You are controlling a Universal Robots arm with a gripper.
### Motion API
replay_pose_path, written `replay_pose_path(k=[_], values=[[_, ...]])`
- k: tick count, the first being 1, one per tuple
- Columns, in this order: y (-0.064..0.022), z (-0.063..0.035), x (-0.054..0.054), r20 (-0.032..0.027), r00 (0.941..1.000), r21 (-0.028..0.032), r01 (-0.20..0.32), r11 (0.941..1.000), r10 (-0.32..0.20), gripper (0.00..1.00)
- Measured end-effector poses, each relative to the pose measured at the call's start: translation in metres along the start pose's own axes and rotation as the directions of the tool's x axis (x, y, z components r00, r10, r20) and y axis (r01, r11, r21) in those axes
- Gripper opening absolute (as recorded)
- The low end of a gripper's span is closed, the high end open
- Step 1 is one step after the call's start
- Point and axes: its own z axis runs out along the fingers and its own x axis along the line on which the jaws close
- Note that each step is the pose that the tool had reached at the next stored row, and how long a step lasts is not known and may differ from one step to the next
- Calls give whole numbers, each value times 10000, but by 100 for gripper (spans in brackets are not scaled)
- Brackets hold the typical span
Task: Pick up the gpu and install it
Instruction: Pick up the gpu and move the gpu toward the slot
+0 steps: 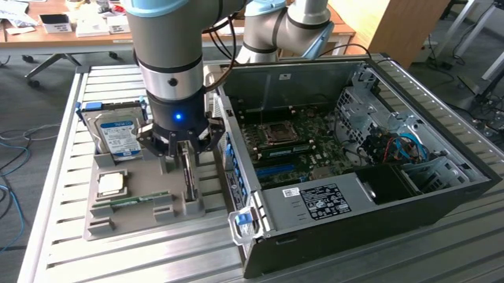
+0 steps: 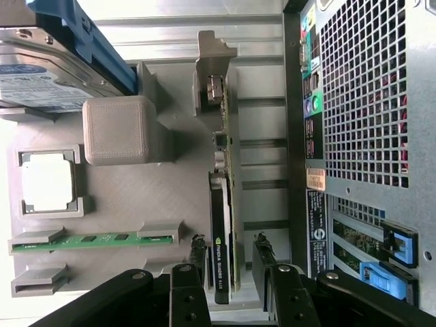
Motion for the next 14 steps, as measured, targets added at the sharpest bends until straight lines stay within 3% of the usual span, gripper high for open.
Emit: replay_pose_path(k=[14], values=[[7, 90, 22, -1, 10000, -1, 6, 10000, -6, 42]])
